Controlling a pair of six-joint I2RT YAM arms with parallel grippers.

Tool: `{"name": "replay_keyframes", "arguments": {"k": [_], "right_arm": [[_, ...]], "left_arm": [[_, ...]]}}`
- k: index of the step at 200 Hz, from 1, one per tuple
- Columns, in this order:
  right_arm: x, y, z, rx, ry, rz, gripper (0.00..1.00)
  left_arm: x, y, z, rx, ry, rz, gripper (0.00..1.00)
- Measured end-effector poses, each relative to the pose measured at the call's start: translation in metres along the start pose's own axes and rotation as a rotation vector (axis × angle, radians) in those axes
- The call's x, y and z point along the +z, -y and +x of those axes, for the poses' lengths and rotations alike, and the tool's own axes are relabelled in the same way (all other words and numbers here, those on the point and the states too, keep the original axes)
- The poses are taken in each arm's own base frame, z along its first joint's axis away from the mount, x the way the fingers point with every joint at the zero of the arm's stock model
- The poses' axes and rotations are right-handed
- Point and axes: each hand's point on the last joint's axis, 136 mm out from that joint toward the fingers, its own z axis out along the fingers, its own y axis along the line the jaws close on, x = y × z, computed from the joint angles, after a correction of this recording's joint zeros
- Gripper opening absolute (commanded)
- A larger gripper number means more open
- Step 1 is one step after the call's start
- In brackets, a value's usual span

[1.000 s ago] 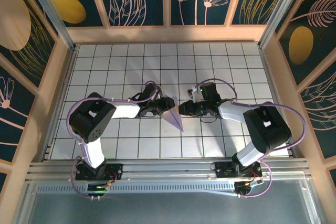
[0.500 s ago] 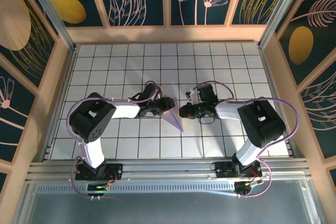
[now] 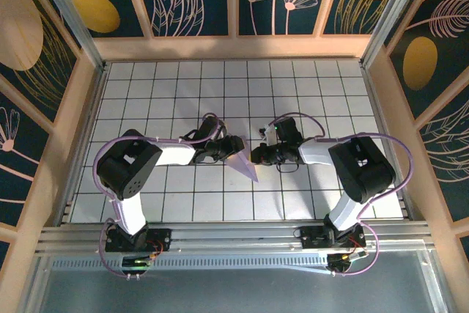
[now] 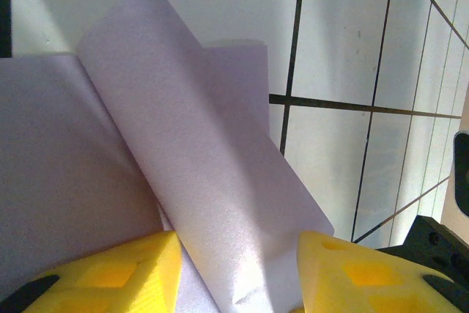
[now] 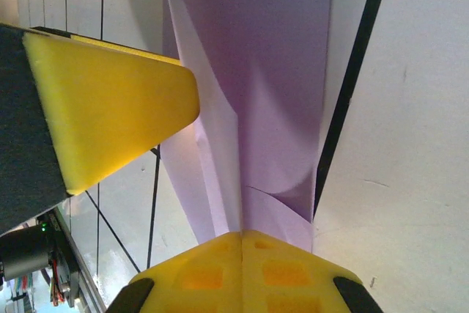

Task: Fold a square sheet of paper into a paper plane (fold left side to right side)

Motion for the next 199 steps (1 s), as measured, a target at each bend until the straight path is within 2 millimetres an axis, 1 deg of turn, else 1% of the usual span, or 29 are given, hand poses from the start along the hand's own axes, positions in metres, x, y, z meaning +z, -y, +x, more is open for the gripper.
{"name": "replay_keyframes", "arguments": {"k": [143, 199], "right_arm": [[0.008, 0.014, 0.001, 0.001, -0.019, 0.059, 0.01], [0.009, 0.014, 0.0, 0.0, -0.026, 0.069, 0.01]], "left_arm": [[0.0, 0.0, 0.0, 0.001, -0.001, 0.0, 0.46], [0.0, 0.001, 0.0, 0.005, 0.0, 0.001, 0.47]]}}
